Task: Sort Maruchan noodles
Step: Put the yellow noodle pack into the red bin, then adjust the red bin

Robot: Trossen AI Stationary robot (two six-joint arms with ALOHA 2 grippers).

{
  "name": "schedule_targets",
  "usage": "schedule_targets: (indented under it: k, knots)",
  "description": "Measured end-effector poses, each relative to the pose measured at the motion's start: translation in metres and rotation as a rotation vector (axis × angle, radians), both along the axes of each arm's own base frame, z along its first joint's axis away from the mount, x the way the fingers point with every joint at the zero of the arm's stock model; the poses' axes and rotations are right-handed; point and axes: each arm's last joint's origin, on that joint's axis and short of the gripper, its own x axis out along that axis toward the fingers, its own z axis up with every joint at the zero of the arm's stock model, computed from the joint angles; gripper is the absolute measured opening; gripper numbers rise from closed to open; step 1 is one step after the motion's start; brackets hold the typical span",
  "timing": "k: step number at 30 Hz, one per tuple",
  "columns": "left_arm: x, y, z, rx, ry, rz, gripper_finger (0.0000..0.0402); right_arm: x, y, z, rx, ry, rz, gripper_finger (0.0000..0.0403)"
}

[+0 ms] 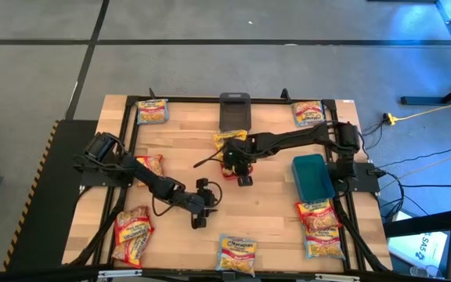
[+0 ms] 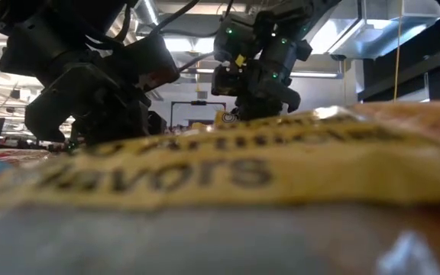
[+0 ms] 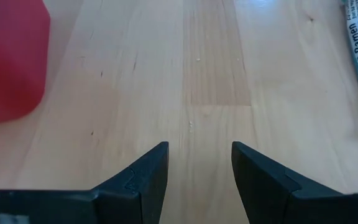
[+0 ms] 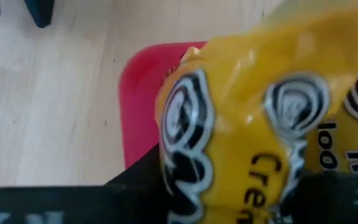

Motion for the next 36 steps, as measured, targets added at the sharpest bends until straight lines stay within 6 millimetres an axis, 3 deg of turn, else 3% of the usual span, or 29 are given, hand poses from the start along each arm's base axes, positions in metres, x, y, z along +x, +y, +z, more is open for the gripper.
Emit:
schedule_targets:
  k: [4,10,18,22,28,32,36]
  knots:
    - [0.0,0.0,0.0,0.0,0.001,0.0,0.017,0.004,0.0,0.007,0.01,0.015,-0.017,0.0185]
    - [0.0,0.0,0.0,0.001,0.001,0.0,0.017,0.011,-0.001,0.036,0.016,0.036,-0.016,0.0257]
    - [0.0,0.0,0.0,-0.005,-0.003,0.004,0.017,0.002,0.011,0.075,0.021,0.119,-0.028,0.0285]
    - [0.0,-0.001,0.0,-0.022,-0.004,0.014,0.017,-0.022,0.022,0.084,-0.023,0.151,-0.061,0.0278]
    - [-0.004,0.003,0.006,-0.032,0.023,0.058,0.017,-0.078,0.027,0.077,-0.058,0.096,-0.175,0.0261]
    - [-0.013,0.013,0.023,-0.022,0.051,0.164,0.017,-0.111,0.025,0.057,-0.036,-0.024,-0.26,0.0252]
    - [-0.021,0.03,0.038,0.036,0.058,0.307,0.017,-0.128,0.024,0.03,-0.062,-0.116,-0.318,0.0241]
